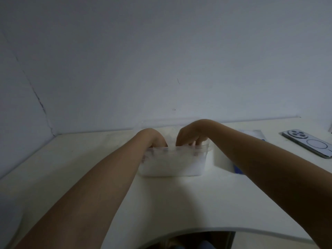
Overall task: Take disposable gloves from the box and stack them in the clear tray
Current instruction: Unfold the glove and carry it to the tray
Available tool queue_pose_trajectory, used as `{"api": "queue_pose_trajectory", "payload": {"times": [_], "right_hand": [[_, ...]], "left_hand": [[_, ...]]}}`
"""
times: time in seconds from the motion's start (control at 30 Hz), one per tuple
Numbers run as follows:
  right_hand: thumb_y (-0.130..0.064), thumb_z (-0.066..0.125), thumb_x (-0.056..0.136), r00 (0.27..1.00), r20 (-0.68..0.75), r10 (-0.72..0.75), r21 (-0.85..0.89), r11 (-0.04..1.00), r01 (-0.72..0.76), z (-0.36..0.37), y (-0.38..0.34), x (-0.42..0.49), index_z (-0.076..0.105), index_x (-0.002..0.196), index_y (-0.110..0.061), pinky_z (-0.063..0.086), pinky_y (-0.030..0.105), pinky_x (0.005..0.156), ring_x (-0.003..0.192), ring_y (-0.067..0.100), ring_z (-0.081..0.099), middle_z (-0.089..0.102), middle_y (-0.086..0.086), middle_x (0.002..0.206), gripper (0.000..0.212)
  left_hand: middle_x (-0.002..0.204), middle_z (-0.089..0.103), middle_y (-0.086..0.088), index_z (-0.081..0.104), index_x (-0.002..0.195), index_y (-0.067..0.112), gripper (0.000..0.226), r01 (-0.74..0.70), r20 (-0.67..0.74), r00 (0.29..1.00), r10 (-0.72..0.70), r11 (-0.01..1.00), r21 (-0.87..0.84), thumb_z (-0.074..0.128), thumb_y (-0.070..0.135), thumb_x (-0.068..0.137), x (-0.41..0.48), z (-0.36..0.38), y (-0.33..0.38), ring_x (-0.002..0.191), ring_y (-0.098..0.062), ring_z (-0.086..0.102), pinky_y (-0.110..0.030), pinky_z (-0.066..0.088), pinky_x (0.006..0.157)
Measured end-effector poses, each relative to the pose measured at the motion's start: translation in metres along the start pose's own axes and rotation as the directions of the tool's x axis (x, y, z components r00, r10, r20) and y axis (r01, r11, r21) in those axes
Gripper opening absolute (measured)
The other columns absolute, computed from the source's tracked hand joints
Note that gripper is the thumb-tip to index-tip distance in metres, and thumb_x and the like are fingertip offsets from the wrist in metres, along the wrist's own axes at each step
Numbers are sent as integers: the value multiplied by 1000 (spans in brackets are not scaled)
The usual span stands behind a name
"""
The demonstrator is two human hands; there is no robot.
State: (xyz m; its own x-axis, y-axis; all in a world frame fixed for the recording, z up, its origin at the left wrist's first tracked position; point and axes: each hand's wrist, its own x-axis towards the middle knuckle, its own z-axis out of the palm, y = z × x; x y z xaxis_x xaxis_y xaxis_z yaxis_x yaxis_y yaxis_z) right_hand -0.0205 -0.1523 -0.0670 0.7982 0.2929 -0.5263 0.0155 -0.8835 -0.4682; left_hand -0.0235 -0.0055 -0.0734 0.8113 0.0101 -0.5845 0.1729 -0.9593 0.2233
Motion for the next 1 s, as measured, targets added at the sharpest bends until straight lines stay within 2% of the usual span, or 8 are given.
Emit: {"api": "queue_pose_trajectory", "payload": {"times": [0.1, 0.2, 0.37, 0.47, 0.6, 0.7, 0.83, 1.0], "right_hand": [[-13, 60, 94, 951, -256, -174, 104, 973, 206, -14, -1, -17, 64, 117, -1, 58, 29, 61, 83, 22, 66, 67, 14, 102, 26], [-14, 60, 93, 845, -487, -222, 104, 946, 308, -28, 6, -40, 69, 105, -3, 49, 21, 51, 65, 15, 63, 68, 7, 83, 19], [-12, 58, 91, 762, -638, -107, 102, 970, 222, -33, 52, -64, 73, 93, -5, 45, 19, 48, 58, 13, 59, 68, 6, 75, 16], [-13, 62, 91, 753, -657, 25, 152, 983, 100, -32, 89, -72, 72, 93, -2, 47, 20, 49, 58, 14, 60, 69, 7, 74, 15], [-18, 65, 92, 734, -654, 183, 156, 982, -105, -30, 135, -76, 68, 99, -2, 59, 28, 72, 69, 18, 66, 70, 10, 81, 18], [-18, 63, 93, 737, -628, 248, 102, 966, -239, -24, 162, -77, 64, 112, -3, 58, 33, 86, 88, 23, 69, 69, 13, 100, 24], [-16, 57, 94, 778, -573, 258, 5, 950, -312, -13, 179, -80, 59, 127, -10, 52, 27, 81, 90, 21, 63, 64, 11, 115, 33], [-14, 52, 94, 799, -548, 247, -89, 933, -350, -11, 181, -72, 57, 132, -13, 52, 27, 80, 83, 20, 61, 67, 11, 110, 39]], "left_hand": [[105, 63, -14, 51, 126, 2, 41, -22, -188, 982, 19, 1000, -10, 52, 31, 97, -11, -5, 6, 83, -29, 60, -37, 52, 71], [100, 67, -14, 58, 112, 0, 28, -155, -433, 893, 121, 987, -44, 52, 22, 95, -20, -8, 18, 76, -28, 66, -38, 58, 76], [86, 72, -9, 70, 92, 6, 19, -449, -689, 664, 289, 892, -58, 58, 20, 87, -38, 4, 59, 78, -27, 70, -39, 60, 77], [81, 70, -2, 70, 88, 9, 16, -624, -725, 562, 397, 779, -58, 59, 21, 90, -48, 24, 97, 71, -20, 66, -31, 57, 71], [80, 64, 4, 64, 96, 17, 11, -740, -630, 591, 504, 649, -175, 54, 16, 94, -55, 56, 149, 60, -13, 62, -22, 50, 54], [89, 61, 0, 63, 103, 17, 17, -704, -535, 648, 542, 694, -150, 51, 9, 95, -53, 75, 175, 77, -22, 68, -31, 58, 71], [97, 65, -13, 61, 103, 14, 17, -638, -404, 747, 528, 740, -212, 52, 3, 94, -43, 93, 187, 92, -31, 70, -40, 57, 87], [108, 68, -17, 58, 87, 15, 10, -600, -349, 777, 524, 784, -160, 52, 11, 93, -25, 103, 192, 100, -33, 67, -39, 54, 91]]}}
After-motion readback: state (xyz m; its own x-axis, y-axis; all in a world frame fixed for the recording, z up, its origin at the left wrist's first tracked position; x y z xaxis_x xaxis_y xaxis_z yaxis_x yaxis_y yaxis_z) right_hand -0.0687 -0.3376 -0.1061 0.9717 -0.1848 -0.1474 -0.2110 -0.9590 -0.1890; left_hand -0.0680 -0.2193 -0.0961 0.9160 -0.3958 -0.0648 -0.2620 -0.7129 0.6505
